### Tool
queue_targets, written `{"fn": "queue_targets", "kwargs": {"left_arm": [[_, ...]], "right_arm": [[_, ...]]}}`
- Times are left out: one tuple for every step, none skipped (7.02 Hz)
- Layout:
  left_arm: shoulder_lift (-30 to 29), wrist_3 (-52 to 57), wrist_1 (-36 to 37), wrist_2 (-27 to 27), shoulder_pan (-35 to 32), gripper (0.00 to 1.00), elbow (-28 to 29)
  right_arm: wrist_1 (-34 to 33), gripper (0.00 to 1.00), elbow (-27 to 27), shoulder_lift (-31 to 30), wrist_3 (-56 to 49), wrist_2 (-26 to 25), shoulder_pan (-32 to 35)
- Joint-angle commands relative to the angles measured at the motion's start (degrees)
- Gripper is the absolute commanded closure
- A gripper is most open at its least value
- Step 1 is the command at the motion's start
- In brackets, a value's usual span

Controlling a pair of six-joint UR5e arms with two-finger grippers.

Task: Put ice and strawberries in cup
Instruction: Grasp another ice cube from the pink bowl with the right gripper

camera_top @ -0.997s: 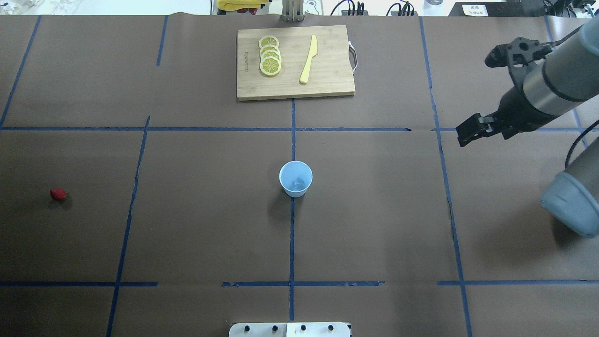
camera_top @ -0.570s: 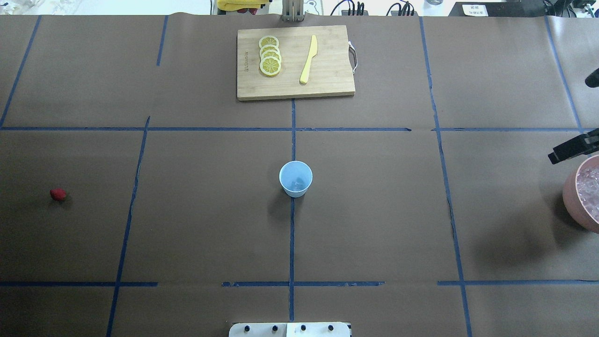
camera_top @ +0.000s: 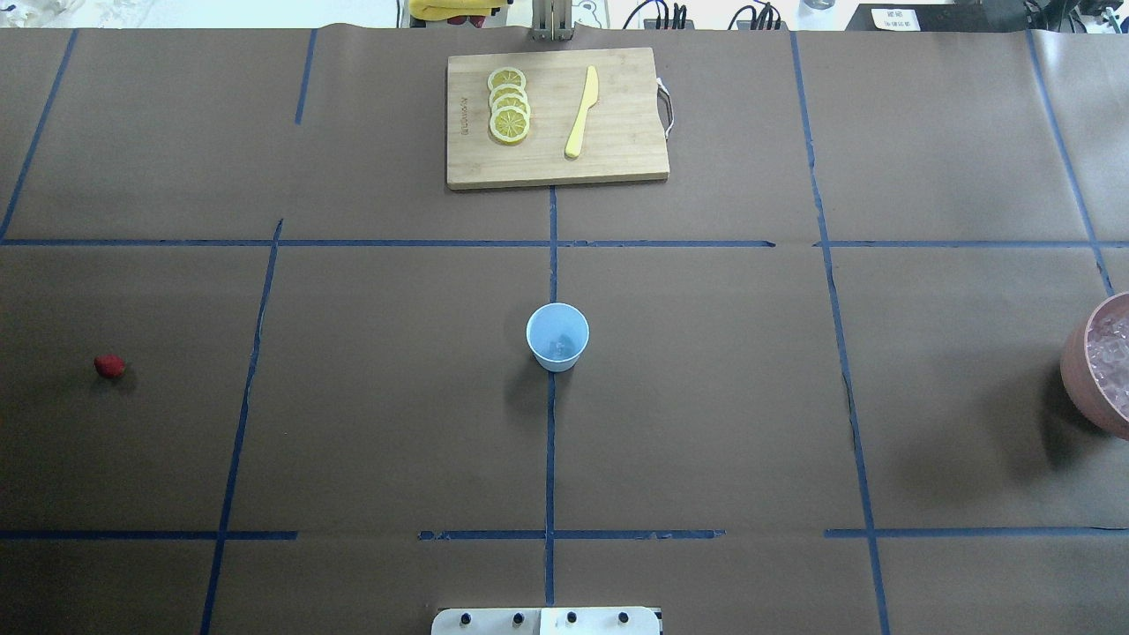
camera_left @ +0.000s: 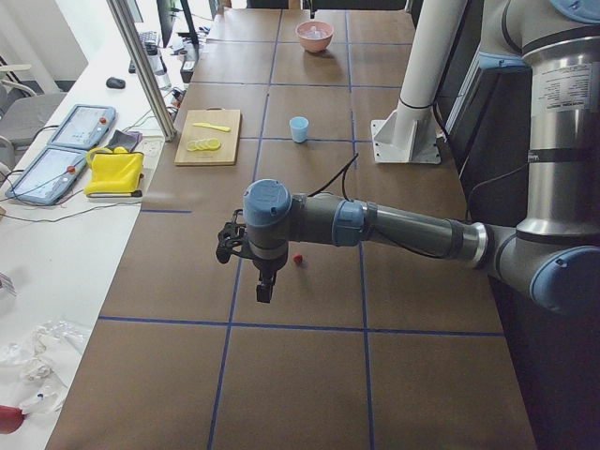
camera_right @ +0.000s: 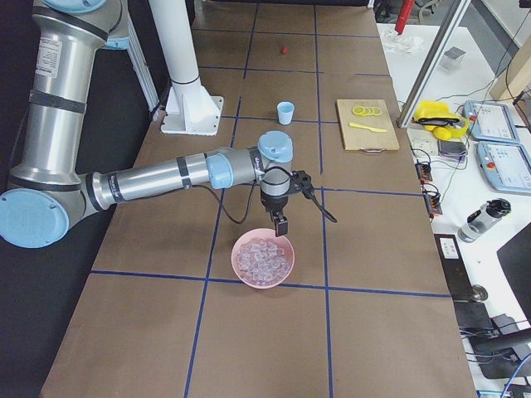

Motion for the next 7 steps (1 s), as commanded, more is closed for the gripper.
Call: {"fn": "queue_targets", "kwargs": {"left_arm": [[0.00,-0.03,0.00,-0.01,0.00,0.00,-0.24],[0.00,-0.03,0.17,-0.01,0.00,0.00,-0.94],[0.00,-0.03,0.35,-0.01,0.00,0.00,-1.20],[0.00,-0.03,0.44,-0.01,0.00,0.00,-1.21],[0.00,-0.03,0.44,-0.01,0.00,0.00,-1.21],[0.00,-0.03,0.44,-0.01,0.00,0.00,-1.21],[0.00,-0.03,0.35,-0.27,0.00,0.00,-1.21]], "right_arm": [[6.42,0.08,-4.72,-1.54,-0.87,-0.06,0.77],[8.99,0.14,-6.75,-1.28,-1.21,-0.15,0.77],[9.10,0.20,-7.21,-1.36,-1.74,-0.24,0.77],[9.11,0.23,-7.30,-1.10,-1.74,-0.50,0.68],[9.11,0.27,-8.17,-0.84,-1.74,-0.59,0.60],[9.02,0.33,-8.44,-0.84,-1.83,-0.76,0.42],[9.02,0.35,-8.53,-0.84,-1.83,-1.81,-0.80]]}}
